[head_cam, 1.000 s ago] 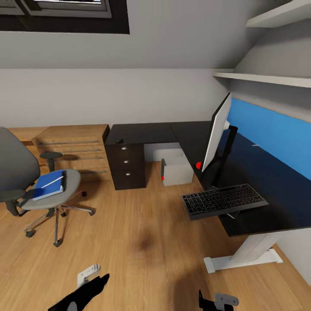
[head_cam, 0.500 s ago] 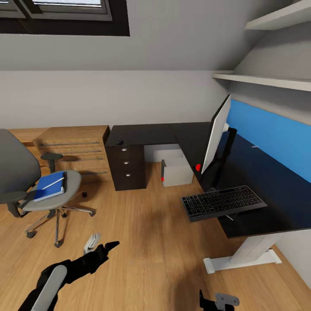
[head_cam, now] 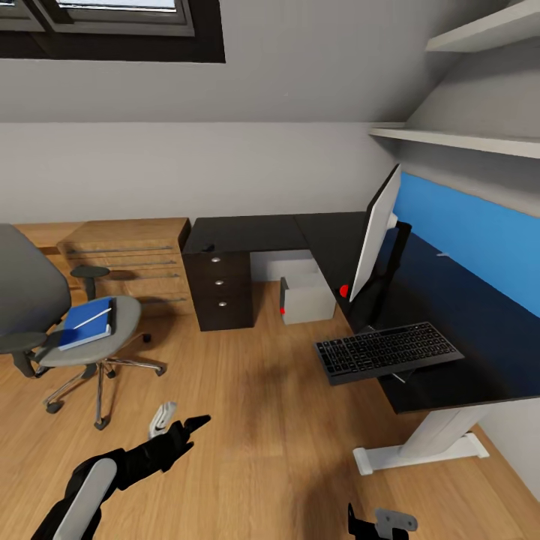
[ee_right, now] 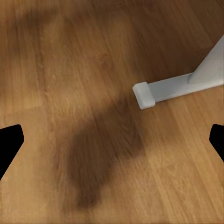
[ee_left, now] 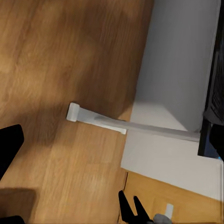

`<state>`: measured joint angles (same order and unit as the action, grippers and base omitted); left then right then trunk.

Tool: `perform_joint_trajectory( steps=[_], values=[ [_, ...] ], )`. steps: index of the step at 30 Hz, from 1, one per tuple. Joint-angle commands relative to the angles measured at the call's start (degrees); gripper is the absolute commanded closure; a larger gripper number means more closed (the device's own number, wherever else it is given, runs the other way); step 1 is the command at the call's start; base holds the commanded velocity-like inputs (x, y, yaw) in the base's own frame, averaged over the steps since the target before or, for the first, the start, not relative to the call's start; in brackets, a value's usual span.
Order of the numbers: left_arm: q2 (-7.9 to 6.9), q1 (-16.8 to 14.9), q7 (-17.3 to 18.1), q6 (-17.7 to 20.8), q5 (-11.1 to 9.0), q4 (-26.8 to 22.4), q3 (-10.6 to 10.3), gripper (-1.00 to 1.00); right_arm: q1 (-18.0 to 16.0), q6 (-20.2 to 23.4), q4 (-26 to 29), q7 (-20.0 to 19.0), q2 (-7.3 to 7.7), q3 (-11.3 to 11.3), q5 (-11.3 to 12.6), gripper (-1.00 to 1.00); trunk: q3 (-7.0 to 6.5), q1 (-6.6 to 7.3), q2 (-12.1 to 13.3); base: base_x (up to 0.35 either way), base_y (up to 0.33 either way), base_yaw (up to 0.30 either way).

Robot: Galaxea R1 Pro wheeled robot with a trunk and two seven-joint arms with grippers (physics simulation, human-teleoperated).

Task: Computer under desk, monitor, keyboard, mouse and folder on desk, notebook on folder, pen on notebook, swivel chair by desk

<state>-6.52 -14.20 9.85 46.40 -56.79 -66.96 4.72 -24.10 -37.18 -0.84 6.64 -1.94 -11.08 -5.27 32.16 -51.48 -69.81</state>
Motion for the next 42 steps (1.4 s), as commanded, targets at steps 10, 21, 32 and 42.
perform_joint_trajectory(
  steps=[10,21,32,42],
  values=[
    [-0.07,0.0,10.3,0.6,0.2,0.1,-0.9,-1.00,-0.1,-0.2,-0.1,0.4,0.00,-0.3,-0.5,-1.00,0.05,0.00,0.0,0.000,0.000,0.000],
    [-1.88,0.0,20.0,0.7,0.1,-0.5,-1.1,-1.00,-0.1,-0.6,-0.1,0.3,-0.01,-0.3,-0.6,-1.00,0.05,0.00,0.0,0.000,0.000,0.000],
    [-3.30,0.0,20.6,0.4,0.5,3.1,-1.0,-1.00,0.0,-0.7,-0.1,0.4,-0.05,-0.3,-0.6,-1.00,0.05,0.00,0.0,0.000,0.022,-0.077],
    [-3.63,0.0,23.9,0.8,0.3,4.4,-1.2,-1.00,0.0,-0.8,-0.1,0.3,0.20,-0.3,-0.7,-1.00,0.05,0.00,0.0,0.019,0.078,-0.239]
  ],
)
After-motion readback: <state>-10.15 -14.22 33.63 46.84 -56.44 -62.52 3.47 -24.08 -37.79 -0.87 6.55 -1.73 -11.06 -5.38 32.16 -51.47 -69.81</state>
